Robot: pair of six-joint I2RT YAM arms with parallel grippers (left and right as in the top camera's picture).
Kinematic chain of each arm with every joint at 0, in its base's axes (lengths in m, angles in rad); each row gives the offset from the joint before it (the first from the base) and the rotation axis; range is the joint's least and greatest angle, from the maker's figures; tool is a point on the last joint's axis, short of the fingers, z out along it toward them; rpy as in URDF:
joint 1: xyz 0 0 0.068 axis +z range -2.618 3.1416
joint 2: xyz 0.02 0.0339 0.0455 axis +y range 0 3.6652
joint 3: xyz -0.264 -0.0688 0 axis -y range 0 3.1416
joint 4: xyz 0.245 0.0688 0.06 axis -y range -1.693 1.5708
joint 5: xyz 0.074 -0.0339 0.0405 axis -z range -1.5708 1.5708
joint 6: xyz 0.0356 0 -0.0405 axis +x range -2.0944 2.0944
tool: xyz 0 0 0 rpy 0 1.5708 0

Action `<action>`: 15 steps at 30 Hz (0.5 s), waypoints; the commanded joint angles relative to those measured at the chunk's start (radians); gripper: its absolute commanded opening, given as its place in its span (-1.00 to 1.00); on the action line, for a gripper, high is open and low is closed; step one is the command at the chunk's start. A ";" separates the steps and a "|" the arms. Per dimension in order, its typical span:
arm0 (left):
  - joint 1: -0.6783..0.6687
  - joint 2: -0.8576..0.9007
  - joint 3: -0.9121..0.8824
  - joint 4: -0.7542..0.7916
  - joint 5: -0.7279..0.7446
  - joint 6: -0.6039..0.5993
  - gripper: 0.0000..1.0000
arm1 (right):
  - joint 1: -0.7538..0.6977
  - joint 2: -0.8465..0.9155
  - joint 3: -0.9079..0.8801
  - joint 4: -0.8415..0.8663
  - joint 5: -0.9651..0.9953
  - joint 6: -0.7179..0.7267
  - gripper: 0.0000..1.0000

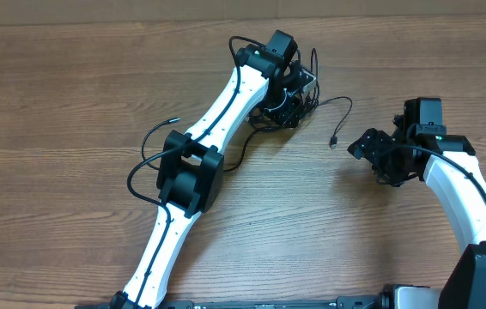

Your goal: Untangle cables

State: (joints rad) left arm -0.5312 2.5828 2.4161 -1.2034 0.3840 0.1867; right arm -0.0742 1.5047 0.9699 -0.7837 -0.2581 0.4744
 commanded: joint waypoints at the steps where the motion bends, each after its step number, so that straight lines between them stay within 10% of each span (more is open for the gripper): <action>1: -0.016 0.021 -0.002 0.000 -0.002 0.014 -0.44 | -0.005 -0.008 0.010 0.003 0.003 -0.005 0.52; 6: -0.019 0.021 -0.002 -0.002 -0.002 0.006 -0.89 | -0.005 -0.008 0.010 0.003 -0.003 -0.005 0.51; 15: 0.002 -0.034 0.090 -0.156 0.002 -0.012 -0.92 | -0.005 -0.008 0.010 0.064 -0.141 -0.043 0.54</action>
State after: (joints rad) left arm -0.5415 2.5858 2.4340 -1.3029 0.3836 0.1848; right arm -0.0742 1.5047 0.9699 -0.7563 -0.2943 0.4702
